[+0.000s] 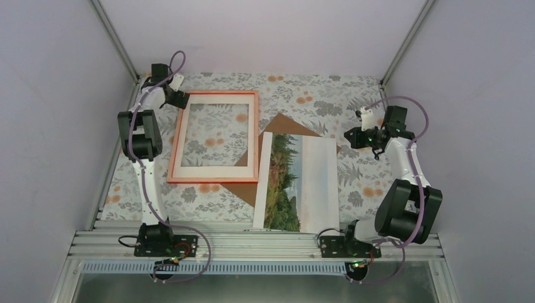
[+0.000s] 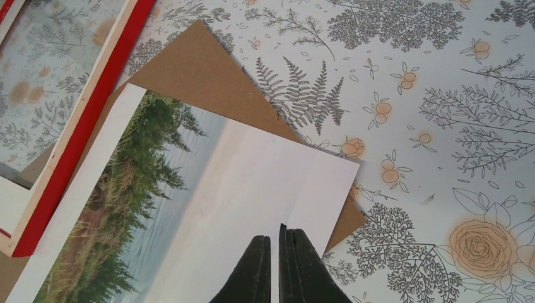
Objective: Put the photo into the frame
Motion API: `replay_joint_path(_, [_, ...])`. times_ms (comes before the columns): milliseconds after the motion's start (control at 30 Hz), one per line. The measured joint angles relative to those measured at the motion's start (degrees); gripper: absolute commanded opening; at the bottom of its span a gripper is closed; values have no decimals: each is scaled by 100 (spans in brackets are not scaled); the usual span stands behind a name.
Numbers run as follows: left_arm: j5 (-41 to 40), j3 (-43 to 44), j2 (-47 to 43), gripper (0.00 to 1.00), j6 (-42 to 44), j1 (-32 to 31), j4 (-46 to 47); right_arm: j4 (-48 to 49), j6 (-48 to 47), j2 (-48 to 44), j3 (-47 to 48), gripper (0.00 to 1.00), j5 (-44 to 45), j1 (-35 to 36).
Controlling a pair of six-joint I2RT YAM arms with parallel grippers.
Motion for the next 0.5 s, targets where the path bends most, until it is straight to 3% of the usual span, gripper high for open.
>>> replay_joint_path(100, [-11,39,2,100,-11,-2,-17,-2,-20,0,0,13,57,0])
replay_joint_path(167, [-13,61,2,100,-11,0,-52,-4,-46,-2,2,28,114,0])
replay_joint_path(400, [31,-127,-245,100,35,-2,-4,166,-138,-490,0,96,522,-44])
replay_joint_path(500, [28,-254,-542,100,85,-2,42,380,-70,-925,-20,100,562,-83])
